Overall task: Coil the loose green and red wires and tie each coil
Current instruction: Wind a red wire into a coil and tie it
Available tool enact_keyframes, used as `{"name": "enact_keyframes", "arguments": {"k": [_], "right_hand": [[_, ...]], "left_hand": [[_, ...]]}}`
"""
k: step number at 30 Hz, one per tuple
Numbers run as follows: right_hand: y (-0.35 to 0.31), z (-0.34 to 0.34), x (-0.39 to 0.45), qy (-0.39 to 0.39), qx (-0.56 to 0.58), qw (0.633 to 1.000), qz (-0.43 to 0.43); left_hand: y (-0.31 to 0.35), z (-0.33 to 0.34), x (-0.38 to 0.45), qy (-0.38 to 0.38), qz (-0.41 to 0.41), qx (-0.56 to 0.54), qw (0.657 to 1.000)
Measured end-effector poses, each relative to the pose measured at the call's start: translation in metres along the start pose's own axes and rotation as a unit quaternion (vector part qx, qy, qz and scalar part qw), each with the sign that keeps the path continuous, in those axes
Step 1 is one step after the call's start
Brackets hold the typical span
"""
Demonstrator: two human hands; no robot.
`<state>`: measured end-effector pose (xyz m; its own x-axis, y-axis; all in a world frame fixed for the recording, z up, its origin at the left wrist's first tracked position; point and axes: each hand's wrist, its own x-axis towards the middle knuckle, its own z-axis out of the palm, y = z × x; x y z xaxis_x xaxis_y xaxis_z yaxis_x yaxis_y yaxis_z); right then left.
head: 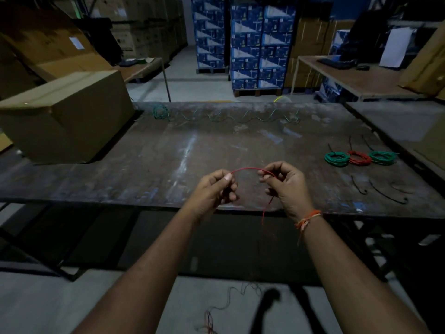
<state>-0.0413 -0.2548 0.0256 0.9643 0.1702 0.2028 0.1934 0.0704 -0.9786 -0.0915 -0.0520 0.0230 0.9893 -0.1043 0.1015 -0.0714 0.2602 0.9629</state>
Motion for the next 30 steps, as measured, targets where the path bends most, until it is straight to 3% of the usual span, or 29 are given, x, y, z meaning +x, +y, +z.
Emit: {"name": "enact_keyframes", "arguments": {"k": [7,12,16,19,21,26,30], "right_hand": [[0.008,0.02,-0.037,-0.052,-0.018,0.998,0.014],[-0.003,0.02,-0.038,0.079,0.053,0.995,-0.03],[-0.005,0.014,-0.033,0.138,0.031,0.989,-0.049],[0.01,0.011,-0.032,0.167,-0.035,0.985,-0.032],[0.022,0.009,-0.035,0.126,-0.147,0.981,-0.005],[0.035,0.017,-0.06,-0.087,-0.329,0.938,0.069],[0.04,0.021,-0.079,-0.159,-0.432,0.887,0.019]], "left_hand": [[0.012,0.001,-0.017,0.073,0.006,-0.013,0.997],[0.018,-0.005,-0.033,0.035,0.002,0.031,0.999],[0.022,-0.011,-0.043,0.017,0.012,0.023,1.0],[0.031,-0.004,-0.046,0.019,0.066,0.005,0.998],[0.037,0.003,-0.046,0.031,0.109,-0.011,0.993],[0.05,0.013,-0.034,0.055,0.127,-0.114,0.984],[0.05,0.0,-0.022,0.159,0.108,-0.166,0.967]]}}
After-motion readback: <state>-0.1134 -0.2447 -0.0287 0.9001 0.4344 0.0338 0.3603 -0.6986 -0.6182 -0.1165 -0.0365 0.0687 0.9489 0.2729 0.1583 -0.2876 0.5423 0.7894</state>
